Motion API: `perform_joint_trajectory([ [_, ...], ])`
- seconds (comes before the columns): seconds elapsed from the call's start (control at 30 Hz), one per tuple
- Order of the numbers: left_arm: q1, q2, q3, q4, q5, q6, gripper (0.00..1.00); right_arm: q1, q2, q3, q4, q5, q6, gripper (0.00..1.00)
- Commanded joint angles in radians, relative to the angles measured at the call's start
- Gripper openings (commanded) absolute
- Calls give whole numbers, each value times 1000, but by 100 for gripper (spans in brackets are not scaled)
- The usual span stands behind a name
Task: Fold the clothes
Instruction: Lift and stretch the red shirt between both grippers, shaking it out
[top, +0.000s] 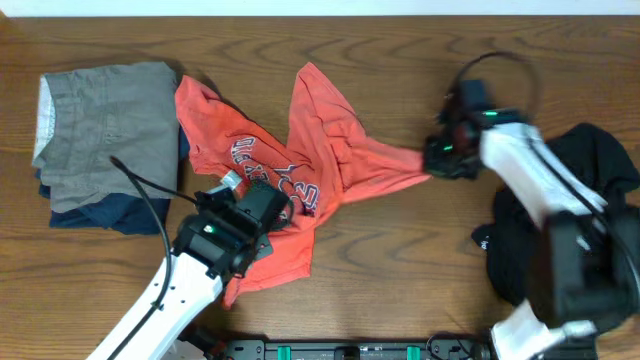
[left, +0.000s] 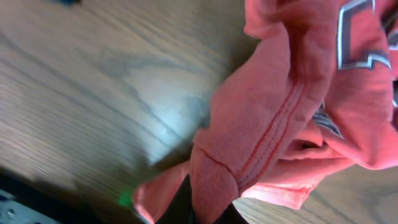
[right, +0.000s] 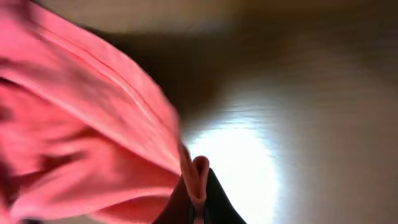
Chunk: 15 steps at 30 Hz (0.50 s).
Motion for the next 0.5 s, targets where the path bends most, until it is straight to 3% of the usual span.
perform_joint_trajectory([
  [0.0, 74, -6, 124, -32, -32, 132, 6, -96, -224, 43, -47, 55, -26, 1],
  [0.23, 264, -8, 407, -105, 156, 324, 6, -247, -521, 84, -161, 55, -79, 1],
  [0.47, 379, -8, 711, -218, 207, 427, 6, -336, -626, 190, -230, 67, -86, 1],
])
